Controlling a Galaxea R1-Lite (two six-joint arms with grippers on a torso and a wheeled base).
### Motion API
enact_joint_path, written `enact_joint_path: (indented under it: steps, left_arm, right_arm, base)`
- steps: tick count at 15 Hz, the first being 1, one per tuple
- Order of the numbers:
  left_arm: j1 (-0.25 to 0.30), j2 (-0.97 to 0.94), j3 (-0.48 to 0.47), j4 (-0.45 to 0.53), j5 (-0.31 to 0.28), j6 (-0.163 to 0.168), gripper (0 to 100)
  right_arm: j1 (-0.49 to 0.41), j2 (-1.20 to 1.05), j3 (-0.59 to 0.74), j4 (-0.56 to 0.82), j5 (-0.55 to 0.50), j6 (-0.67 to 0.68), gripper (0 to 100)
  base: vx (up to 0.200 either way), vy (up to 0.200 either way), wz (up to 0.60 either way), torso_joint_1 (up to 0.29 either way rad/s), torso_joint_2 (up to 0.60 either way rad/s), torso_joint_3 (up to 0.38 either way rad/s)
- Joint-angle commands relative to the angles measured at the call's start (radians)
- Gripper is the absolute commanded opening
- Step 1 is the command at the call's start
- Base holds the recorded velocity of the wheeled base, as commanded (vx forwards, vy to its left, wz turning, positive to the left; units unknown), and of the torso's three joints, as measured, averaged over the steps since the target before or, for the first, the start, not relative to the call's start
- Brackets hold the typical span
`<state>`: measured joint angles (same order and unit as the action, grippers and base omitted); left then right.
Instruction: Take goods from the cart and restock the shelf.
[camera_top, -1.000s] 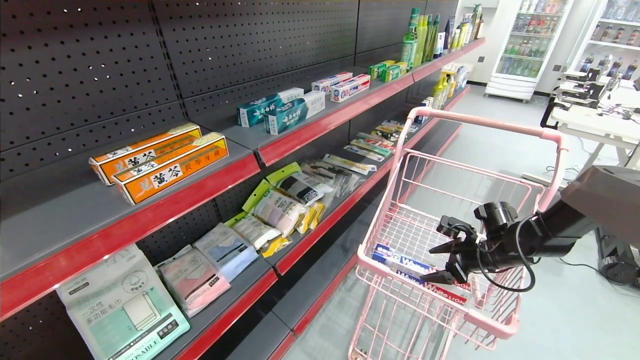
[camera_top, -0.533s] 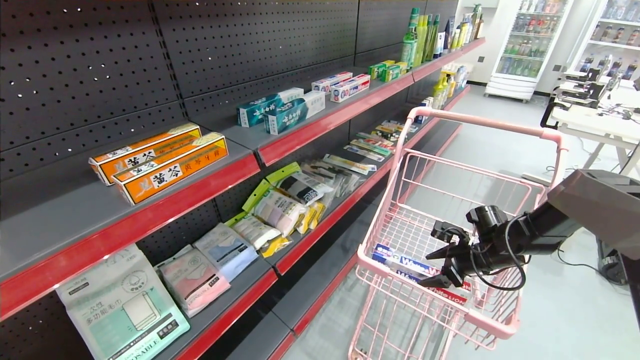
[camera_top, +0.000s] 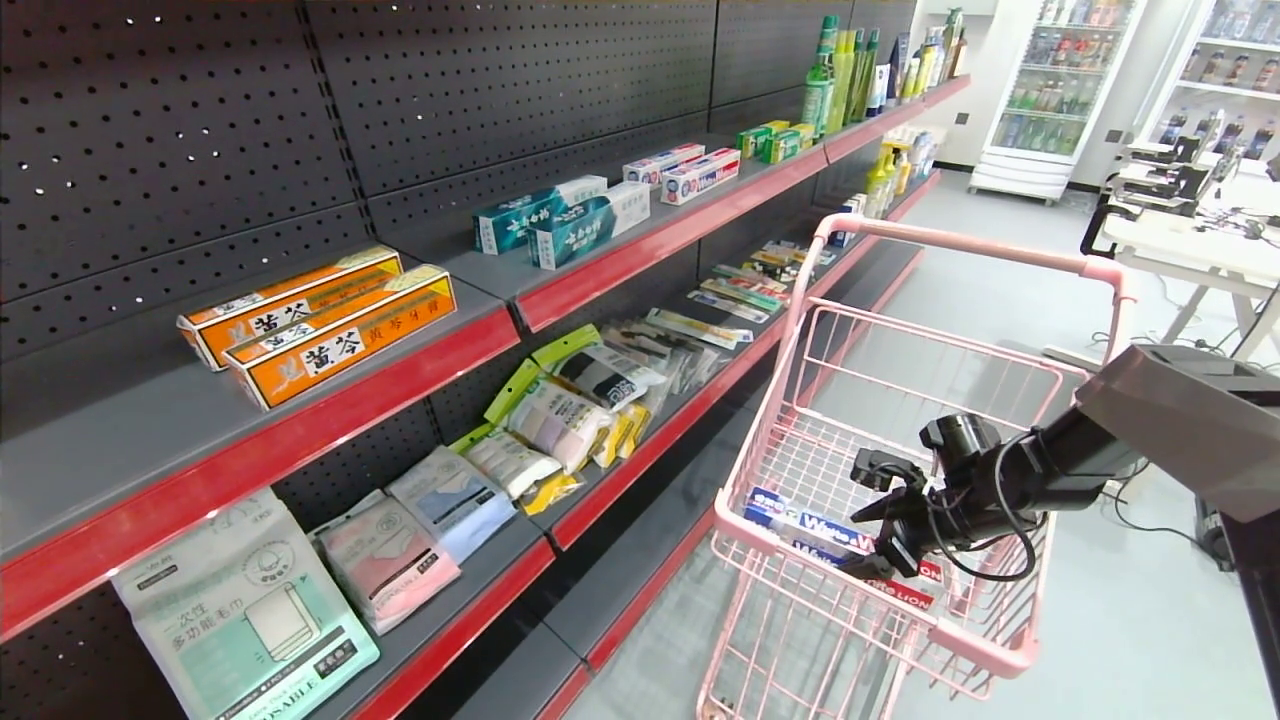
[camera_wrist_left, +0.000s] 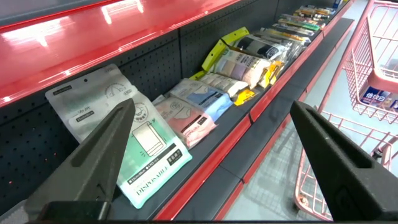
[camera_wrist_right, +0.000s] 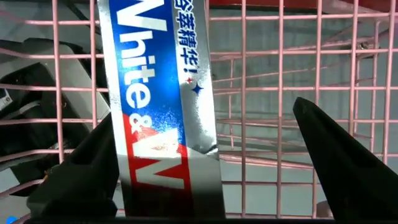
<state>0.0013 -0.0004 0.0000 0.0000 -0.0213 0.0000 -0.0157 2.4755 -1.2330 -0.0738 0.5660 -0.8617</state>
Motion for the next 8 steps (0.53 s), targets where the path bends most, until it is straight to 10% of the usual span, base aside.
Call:
enact_joint_path:
  steps: [1, 8]
  left_arm:
    - [0.000, 0.000, 0.000, 0.000, 0.000, 0.000, 100]
    - [0.000, 0.000, 0.000, 0.000, 0.000, 0.000, 100]
  right_arm:
    - [0.003, 0.002, -0.003, -0.001, 0.000, 0.001, 100]
    - [0.005, -0.001, 0.000, -0.015, -0.011, 0.006, 100]
  base:
    - [0.000, 0.000, 0.00, 0.000, 0.00, 0.000]
    - [0.000, 0.000, 0.00, 0.000, 0.00, 0.000]
